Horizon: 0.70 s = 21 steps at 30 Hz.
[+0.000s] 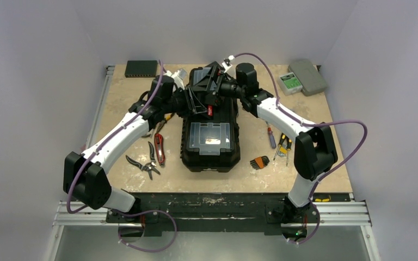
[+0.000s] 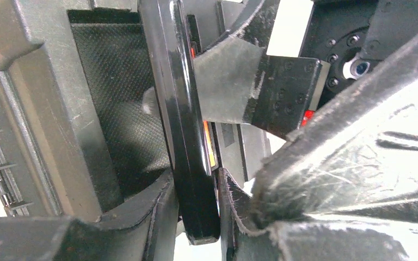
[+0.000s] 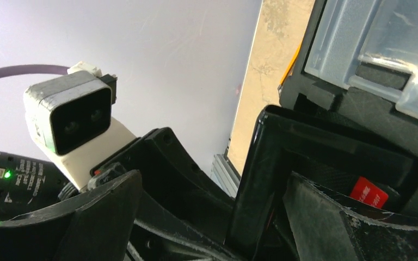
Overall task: Pack the tool kit
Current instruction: Open the toolbox at the center of the board.
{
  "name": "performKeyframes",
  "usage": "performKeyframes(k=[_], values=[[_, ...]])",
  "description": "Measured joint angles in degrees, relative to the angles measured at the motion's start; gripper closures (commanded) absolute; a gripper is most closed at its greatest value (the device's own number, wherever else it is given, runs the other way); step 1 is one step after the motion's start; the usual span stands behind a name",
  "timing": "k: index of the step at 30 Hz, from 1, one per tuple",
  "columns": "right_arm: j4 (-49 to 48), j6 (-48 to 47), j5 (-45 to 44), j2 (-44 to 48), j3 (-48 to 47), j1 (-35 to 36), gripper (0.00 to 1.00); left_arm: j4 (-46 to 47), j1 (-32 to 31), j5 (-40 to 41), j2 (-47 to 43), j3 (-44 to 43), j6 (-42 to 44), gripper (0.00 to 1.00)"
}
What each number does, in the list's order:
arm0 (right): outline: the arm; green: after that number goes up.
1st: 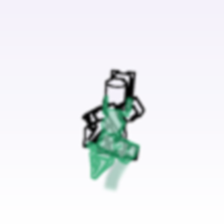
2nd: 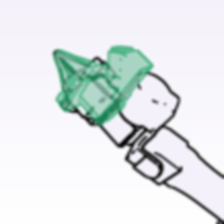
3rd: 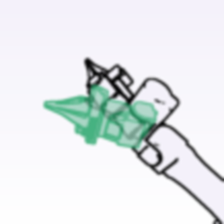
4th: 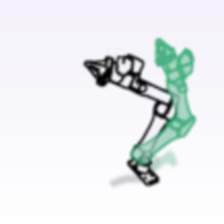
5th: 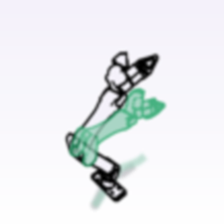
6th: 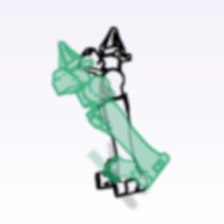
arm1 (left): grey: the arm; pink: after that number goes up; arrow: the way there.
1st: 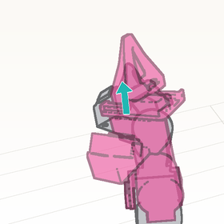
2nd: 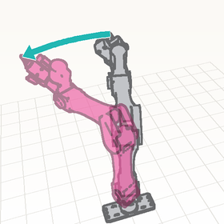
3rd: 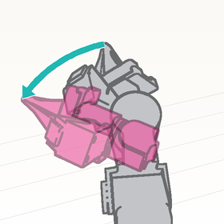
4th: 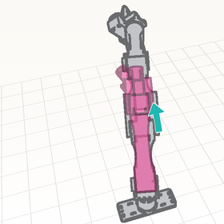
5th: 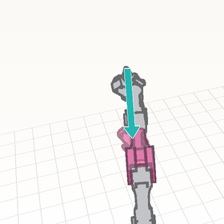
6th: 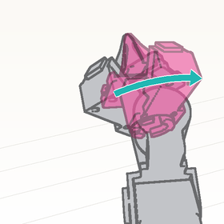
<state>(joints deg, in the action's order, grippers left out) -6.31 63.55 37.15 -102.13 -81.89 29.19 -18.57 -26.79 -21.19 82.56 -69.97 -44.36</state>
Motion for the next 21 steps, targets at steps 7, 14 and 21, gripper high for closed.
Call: performKeyframes(k=[7, 14, 21], values=[[4.9, -2.4, 1.5, 7.0, 4.0, -6.4, 0.01, -0.8, 0.0, 0.5, 0.0, -0.5, 0.0, 1.00], [10.5, -8.6, 1.8, 13.3, 7.4, -18.4, 0.01, -4.2, -0.3, 2.0, 0.0, -2.5, 0.5, 1.00], [21.0, -19.3, -6.4, 13.9, 9.9, -18.9, 0.04, -6.5, -0.3, 3.8, -1.0, -3.2, 0.6, 1.00]])
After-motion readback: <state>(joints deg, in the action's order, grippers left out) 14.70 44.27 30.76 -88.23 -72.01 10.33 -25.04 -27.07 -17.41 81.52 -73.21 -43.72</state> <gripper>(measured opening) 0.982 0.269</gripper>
